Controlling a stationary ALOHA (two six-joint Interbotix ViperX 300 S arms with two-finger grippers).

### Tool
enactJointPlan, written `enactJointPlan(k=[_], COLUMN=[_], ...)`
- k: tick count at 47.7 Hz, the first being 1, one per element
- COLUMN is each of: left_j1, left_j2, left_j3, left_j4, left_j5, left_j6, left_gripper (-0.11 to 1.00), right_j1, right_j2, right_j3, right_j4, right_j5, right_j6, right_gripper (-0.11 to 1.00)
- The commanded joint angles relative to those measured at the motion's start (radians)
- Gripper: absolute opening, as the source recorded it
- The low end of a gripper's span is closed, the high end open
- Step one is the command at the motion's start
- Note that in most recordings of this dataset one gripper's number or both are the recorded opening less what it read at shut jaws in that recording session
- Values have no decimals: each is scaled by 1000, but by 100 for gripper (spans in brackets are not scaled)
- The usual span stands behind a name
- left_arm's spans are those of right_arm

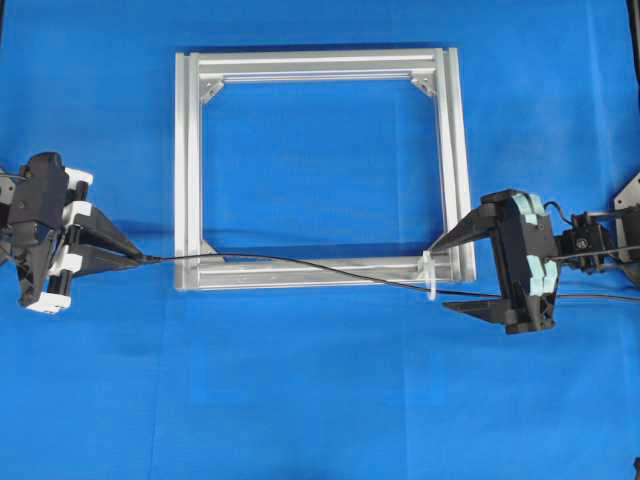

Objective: Insert the wire through the string loop located on the right side.
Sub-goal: 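Pull the plug leftward with the left gripper, drawing cable through loop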

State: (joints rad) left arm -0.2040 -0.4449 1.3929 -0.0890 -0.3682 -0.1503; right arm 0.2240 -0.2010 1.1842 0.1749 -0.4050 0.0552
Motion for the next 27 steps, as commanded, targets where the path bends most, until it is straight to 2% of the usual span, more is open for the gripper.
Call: enactJointPlan(k=[1,3,5,12,16,27], left_j1=[-5,-5,-6,-5,-5,-5], left_j2=[8,8,8,8,6,-12], left_j3=[-21,-21,-21,-21,-21,-23], left_j4=[3,3,3,3,3,3], left_j5=[2,3,5,8,8,23], left_j6=[0,-3,-3,-3,-3,-3], left_gripper=[9,11,21,66,85,81], right_j1=[-2,-2,0,0,0,-2], right_j2=[-6,-6,-6,-6,-8,-55], right_j3=[-17,-17,-17,-17,-17,-21], right_j4=[-2,-2,-2,-2,-2,-2], right_j5=[-3,-3,-5,-3,-3,38], right_j6=[2,2,2,2,2,2], right_gripper=[98,98,98,98,98,98])
